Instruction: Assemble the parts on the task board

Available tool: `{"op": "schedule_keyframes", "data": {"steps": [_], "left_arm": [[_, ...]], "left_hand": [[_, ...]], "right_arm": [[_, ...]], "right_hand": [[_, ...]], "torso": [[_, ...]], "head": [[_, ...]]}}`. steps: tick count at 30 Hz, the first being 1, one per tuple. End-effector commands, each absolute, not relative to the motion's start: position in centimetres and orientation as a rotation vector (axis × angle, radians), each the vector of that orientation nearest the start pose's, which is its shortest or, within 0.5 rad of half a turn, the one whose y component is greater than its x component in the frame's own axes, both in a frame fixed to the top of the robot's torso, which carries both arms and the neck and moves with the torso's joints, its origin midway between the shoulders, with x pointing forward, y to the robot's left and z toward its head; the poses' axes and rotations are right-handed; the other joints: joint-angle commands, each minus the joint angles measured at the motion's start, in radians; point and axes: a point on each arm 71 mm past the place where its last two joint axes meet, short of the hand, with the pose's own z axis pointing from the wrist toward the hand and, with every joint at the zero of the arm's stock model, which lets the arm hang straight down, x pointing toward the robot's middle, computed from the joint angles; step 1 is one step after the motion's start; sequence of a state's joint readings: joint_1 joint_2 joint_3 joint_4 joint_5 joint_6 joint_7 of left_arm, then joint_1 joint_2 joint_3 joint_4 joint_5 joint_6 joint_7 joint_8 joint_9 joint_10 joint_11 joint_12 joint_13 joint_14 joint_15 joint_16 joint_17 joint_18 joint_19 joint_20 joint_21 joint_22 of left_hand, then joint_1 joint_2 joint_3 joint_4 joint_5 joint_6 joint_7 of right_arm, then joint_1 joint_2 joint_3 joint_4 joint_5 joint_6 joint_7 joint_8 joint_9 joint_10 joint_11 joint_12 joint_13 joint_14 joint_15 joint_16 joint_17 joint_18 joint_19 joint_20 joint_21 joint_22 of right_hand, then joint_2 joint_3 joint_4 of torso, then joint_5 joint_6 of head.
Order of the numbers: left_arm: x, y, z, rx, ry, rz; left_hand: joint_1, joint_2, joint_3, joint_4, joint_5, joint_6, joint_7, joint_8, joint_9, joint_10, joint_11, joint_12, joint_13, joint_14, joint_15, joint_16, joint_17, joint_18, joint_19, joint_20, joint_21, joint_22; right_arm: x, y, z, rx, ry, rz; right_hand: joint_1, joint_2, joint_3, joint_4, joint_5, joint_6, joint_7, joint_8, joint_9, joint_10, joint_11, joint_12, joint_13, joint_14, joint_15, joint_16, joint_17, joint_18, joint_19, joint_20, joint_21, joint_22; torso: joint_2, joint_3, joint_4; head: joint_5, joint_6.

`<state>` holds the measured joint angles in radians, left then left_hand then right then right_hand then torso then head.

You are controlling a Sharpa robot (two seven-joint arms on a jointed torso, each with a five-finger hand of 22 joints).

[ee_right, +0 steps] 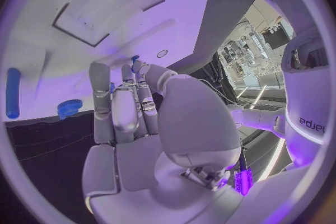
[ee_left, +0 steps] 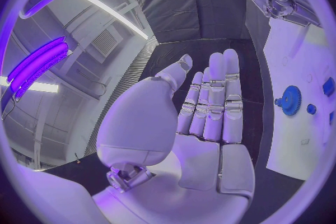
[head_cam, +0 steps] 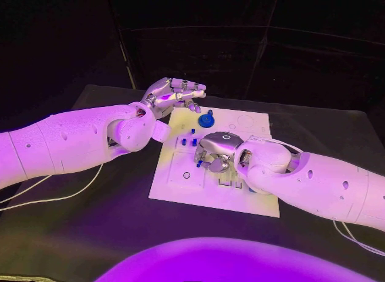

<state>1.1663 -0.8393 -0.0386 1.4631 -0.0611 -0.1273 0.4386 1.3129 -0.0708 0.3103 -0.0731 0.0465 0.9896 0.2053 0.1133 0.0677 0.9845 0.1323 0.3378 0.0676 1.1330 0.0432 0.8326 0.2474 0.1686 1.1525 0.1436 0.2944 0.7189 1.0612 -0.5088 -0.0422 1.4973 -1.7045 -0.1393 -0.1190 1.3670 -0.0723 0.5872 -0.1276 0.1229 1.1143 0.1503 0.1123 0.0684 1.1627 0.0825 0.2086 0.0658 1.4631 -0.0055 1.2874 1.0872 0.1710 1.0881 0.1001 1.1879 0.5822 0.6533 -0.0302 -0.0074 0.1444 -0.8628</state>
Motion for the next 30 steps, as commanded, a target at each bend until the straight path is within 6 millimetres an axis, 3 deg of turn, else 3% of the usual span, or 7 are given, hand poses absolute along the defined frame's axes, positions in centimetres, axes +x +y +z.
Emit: {"op": "schedule_keyframes", "data": {"steps": [1,5,9,17,22,25,30], "left_arm": [[49.0,21.3,-19.2,-1.019,1.476,-1.695],[49.0,21.3,-19.2,-1.019,1.478,-1.696],[49.0,21.3,-19.2,-1.018,1.480,-1.699],[49.1,21.4,-19.2,-1.019,1.484,-1.701],[49.1,21.4,-19.2,-1.019,1.487,-1.702],[49.1,21.4,-19.2,-1.019,1.487,-1.702],[49.1,21.4,-19.3,-1.019,1.488,-1.702]], "left_hand": [[-0.004,0.006,-0.007,0.002,0.003,-0.008,-0.001,0.006,-0.001,-0.008,0.001,0.000,0.000,0.004,0.004,-0.004,0.000,0.011,0.005,-0.001,-0.007,-0.001],[-0.004,0.006,-0.007,0.002,0.003,-0.008,-0.001,0.006,-0.001,-0.008,0.001,0.000,0.000,0.004,0.004,-0.004,0.000,0.011,0.005,-0.001,-0.007,-0.001],[-0.005,0.006,-0.010,0.003,0.003,-0.009,0.000,0.006,-0.001,-0.009,0.001,0.000,0.000,0.005,0.004,-0.006,0.000,0.011,0.006,0.000,-0.009,-0.004],[-0.007,0.007,-0.013,0.004,0.003,-0.011,0.000,0.007,-0.001,-0.010,0.001,0.001,0.000,0.005,0.004,-0.007,0.001,0.011,0.007,0.001,-0.011,-0.007],[-0.008,0.007,-0.015,0.005,0.003,-0.012,0.000,0.007,-0.001,-0.011,0.001,0.001,0.000,0.005,0.005,-0.008,0.001,0.011,0.007,0.001,-0.012,-0.008],[-0.008,0.007,-0.015,0.005,0.003,-0.012,0.000,0.007,-0.001,-0.011,0.001,0.001,0.000,0.005,0.005,-0.008,0.001,0.011,0.007,0.001,-0.012,-0.008],[-0.009,0.007,-0.017,0.006,0.003,-0.012,0.000,0.008,-0.001,-0.012,0.002,0.002,0.001,0.005,0.005,-0.009,0.001,0.011,0.008,0.001,-0.014,-0.010]], "right_arm": [[42.4,-3.2,-25.0,-0.619,1.790,0.802],[42.0,-3.1,-25.4,-0.640,1.801,0.789],[41.9,-2.9,-25.6,-0.652,1.806,0.788],[41.8,-2.9,-25.7,-0.653,1.804,0.790],[42.0,-3.1,-25.4,-0.613,1.771,0.803],[42.2,-3.4,-25.2,-0.575,1.739,0.819],[42.2,-4.2,-24.7,-0.526,1.688,0.849]], "right_hand": [[-0.013,0.001,-0.008,0.000,0.002,-0.003,0.005,-0.003,0.001,-0.006,0.001,-0.008,0.001,0.028,0.002,0.002,-0.003,0.001,-0.009,-0.001,-0.002,-0.003],[-0.023,-0.003,-0.022,0.003,0.008,-0.006,0.006,-0.006,0.001,-0.010,0.002,-0.013,0.001,0.027,0.004,0.002,-0.005,0.002,-0.014,0.001,-0.005,-0.008],[-0.055,-0.023,-0.064,0.017,0.058,-0.015,0.008,-0.012,0.000,-0.018,0.004,-0.022,0.001,0.026,0.007,0.003,-0.008,0.002,-0.017,0.005,-0.011,-0.014],[-0.094,-0.047,-0.126,0.041,0.096,-0.038,0.013,-0.028,-0.002,-0.035,0.011,-0.039,0.000,0.025,0.013,0.006,-0.010,0.002,-0.017,0.011,-0.021,-0.024],[-0.099,-0.069,-0.181,0.050,0.104,-0.158,0.050,-0.051,-0.007,-0.123,0.044,-0.071,-0.003,-0.008,0.038,-0.057,-0.107,0.012,-0.061,0.030,-0.073,-0.109],[-0.087,-0.066,-0.224,0.053,0.107,-0.219,0.043,-0.048,-0.004,-0.181,0.047,-0.073,0.001,-0.040,0.040,-0.132,-0.205,0.015,-0.071,0.037,-0.104,-0.128],[-0.067,-0.053,-0.267,0.055,0.115,-0.237,0.041,-0.047,-0.001,-0.212,0.045,-0.049,0.005,-0.039,0.038,-0.158,-0.234,0.015,-0.062,0.035,-0.125,-0.143]], "torso": [[0.000,-0.0004,-0.0006],[0.000,-0.0007,-0.0001],[0.000,-0.0006,0.0002],[0.000,-0.0002,-0.0004],[-0.001,0.0000,-0.0004],[0.000,0.0005,-0.0006],[0.000,0.0012,-0.0012]], "head": [[-0.001,0.000],[-0.001,-0.001],[-0.001,-0.002],[-0.001,-0.002],[-0.001,0.000],[-0.002,0.001],[-0.002,0.004]]}}
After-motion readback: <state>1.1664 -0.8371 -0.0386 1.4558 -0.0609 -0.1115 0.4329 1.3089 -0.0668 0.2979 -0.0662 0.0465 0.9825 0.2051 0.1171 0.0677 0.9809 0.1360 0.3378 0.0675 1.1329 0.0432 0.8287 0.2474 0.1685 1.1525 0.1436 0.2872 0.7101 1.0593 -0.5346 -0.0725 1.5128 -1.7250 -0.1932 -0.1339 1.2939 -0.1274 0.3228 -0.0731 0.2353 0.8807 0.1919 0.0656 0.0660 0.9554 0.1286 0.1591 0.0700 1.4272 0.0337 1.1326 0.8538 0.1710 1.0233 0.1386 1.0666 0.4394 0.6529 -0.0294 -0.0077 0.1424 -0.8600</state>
